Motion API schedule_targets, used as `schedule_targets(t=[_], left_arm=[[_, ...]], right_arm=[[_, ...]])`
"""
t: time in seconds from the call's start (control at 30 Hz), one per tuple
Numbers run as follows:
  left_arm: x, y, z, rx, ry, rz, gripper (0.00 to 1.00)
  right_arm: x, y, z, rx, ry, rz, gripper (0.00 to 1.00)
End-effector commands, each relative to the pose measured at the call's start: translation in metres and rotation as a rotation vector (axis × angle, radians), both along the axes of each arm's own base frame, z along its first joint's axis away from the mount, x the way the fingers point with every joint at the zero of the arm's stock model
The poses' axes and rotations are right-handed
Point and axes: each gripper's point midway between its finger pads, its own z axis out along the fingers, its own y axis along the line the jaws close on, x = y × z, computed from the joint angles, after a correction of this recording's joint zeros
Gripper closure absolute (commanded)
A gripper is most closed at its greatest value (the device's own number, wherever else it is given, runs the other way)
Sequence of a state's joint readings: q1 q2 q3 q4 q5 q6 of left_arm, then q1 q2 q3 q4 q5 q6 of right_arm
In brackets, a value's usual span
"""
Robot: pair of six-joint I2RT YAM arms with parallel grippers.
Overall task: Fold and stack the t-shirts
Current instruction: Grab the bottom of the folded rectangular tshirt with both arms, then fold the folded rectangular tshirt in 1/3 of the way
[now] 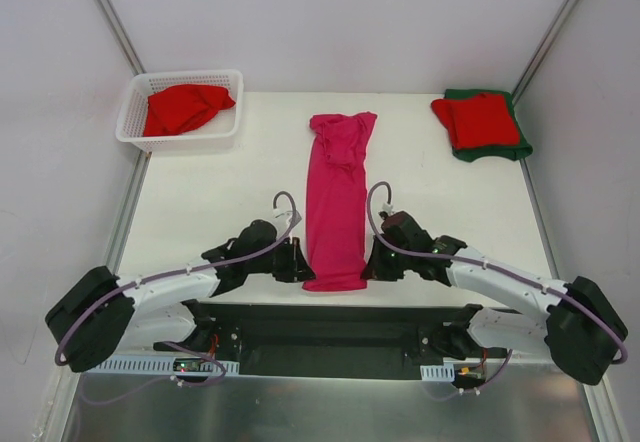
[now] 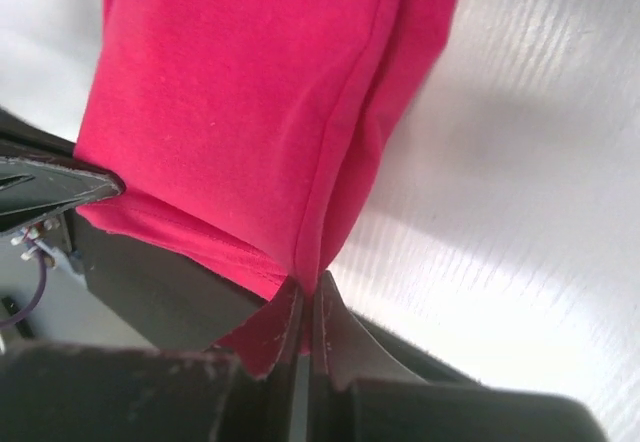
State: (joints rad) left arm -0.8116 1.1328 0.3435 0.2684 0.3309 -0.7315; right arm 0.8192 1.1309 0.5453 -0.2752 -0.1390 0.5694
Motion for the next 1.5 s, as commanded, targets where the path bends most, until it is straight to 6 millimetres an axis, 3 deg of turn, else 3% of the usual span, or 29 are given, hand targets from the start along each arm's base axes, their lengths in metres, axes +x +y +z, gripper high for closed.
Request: schedule_targets(t=[0.0, 0.23, 0.47, 0.87, 1.13, 1.47], left_arm=[[-0.024, 0.023, -0.004, 0.073, 0.048, -0.037, 1.0], [-0.024, 0.024, 0.015, 0.056, 0.026, -0.033, 1.0], [-0.011, 0.008, 0.046, 0.038, -0.019, -0.073, 1.0], [0.02, -0.014, 0.066, 0.067, -0.095, -0.094, 1.0], [0.044, -0.006, 0.068, 0.118, -0.164, -0.028, 1.0], [0.093, 0.013, 0.079, 0.141, -0.224, 0.059, 1.0]], right_arm=[[-0.009, -0.03, 0.012, -0.114, -0.009, 0.004, 0.99], [-0.009, -0.039, 0.035, -0.127, -0.043, -0.005, 0.99], [-0.001, -0.038, 0.056, -0.122, -0.09, -0.018, 0.99], [0.036, -0.027, 0.071, -0.196, -0.17, -0.001, 0.99], [0.06, -0.022, 0.07, -0.208, -0.193, -0.003, 0.99], [0.096, -0.022, 0.082, -0.202, -0.225, -0.015, 0.99]])
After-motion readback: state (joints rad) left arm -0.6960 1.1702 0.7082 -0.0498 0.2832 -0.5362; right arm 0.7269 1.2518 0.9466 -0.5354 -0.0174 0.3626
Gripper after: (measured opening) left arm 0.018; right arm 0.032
